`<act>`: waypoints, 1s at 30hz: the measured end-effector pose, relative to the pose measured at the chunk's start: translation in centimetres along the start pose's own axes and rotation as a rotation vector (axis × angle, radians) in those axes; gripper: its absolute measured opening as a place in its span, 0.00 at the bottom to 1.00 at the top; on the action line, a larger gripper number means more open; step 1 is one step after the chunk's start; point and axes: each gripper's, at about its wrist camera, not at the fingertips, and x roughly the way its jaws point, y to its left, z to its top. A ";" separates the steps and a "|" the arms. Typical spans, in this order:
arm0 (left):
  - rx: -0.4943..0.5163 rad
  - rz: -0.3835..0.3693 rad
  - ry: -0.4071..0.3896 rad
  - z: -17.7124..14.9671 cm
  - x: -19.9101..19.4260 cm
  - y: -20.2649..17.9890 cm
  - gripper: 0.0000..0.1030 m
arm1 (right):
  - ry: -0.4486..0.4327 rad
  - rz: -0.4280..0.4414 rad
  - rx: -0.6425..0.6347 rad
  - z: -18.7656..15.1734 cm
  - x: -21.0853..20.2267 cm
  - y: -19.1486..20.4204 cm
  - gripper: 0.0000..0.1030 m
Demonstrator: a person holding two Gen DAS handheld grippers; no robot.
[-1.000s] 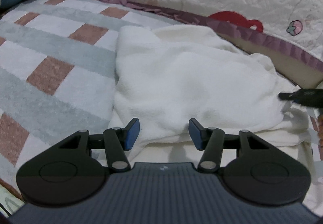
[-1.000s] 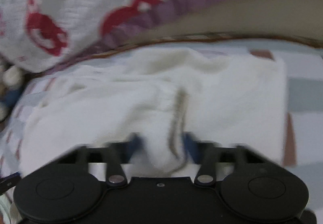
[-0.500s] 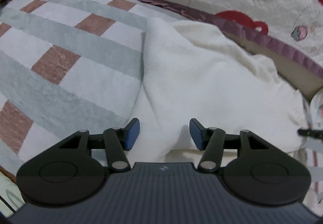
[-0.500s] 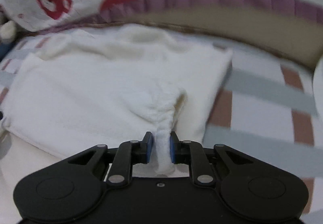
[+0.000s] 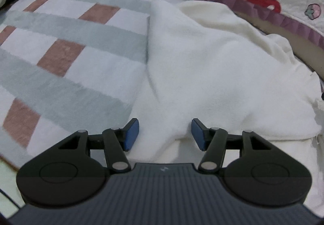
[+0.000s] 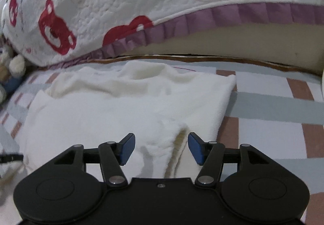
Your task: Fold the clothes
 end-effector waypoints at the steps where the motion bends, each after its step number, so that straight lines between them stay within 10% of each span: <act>1: -0.004 0.002 0.010 0.0 -0.3 0.1 0.57 | -0.005 0.015 0.020 0.1 0.2 -0.3 0.61; 10: -0.101 -0.096 -0.163 1.1 -2.6 1.5 0.57 | 0.039 0.049 -0.008 1.8 4.1 -0.9 0.62; 15: -0.042 -0.070 -0.085 5.2 -1.4 1.3 0.58 | 0.083 0.044 -0.020 2.5 6.4 -1.0 0.62; 27: -0.087 -0.055 -0.080 17.0 11.0 1.5 0.61 | 0.103 0.066 -0.210 3.4 6.8 0.2 0.63; 28: -0.102 -0.062 -0.074 17.3 11.6 1.8 0.58 | 0.092 0.077 -0.219 3.8 6.4 0.0 0.63; 30: -0.066 -0.090 -0.090 17.8 12.0 1.9 0.15 | 0.082 0.083 -0.232 4.8 5.9 -0.7 0.63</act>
